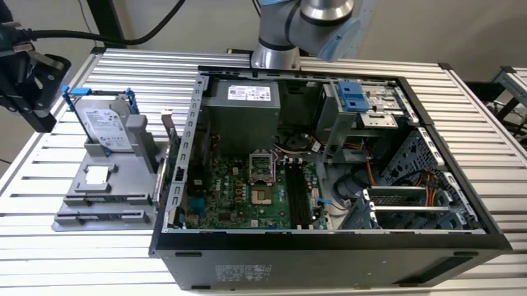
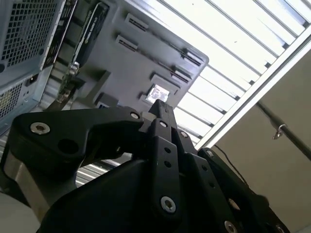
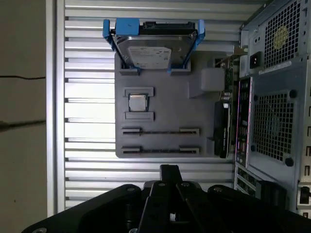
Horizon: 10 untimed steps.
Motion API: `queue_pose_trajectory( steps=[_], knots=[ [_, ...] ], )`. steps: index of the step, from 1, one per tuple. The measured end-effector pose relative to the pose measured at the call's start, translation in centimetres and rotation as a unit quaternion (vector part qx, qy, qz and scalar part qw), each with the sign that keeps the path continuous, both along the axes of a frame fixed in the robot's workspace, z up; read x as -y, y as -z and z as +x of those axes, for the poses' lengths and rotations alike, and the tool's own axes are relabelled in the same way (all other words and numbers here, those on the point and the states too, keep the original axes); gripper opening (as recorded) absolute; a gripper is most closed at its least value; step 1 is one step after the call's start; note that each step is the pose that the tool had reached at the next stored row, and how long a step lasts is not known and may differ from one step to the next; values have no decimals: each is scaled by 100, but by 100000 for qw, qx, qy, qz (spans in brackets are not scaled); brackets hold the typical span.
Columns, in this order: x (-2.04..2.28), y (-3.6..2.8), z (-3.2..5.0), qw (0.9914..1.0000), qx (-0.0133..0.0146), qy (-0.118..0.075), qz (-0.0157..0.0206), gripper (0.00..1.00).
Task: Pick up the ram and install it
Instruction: 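Reach for the ram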
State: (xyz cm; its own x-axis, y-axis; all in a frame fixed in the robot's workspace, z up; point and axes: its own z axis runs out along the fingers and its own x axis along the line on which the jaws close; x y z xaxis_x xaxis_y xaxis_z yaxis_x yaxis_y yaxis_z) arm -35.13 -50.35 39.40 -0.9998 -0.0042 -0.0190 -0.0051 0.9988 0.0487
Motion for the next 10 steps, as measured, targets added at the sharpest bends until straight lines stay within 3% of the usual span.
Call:
queue_pose_trajectory(
  steps=[2,10],
  knots=[
    [41,1,0,100000,6,-3,6,0],
    [42,0,0,100000,2,-8,1,0]
  ],
)
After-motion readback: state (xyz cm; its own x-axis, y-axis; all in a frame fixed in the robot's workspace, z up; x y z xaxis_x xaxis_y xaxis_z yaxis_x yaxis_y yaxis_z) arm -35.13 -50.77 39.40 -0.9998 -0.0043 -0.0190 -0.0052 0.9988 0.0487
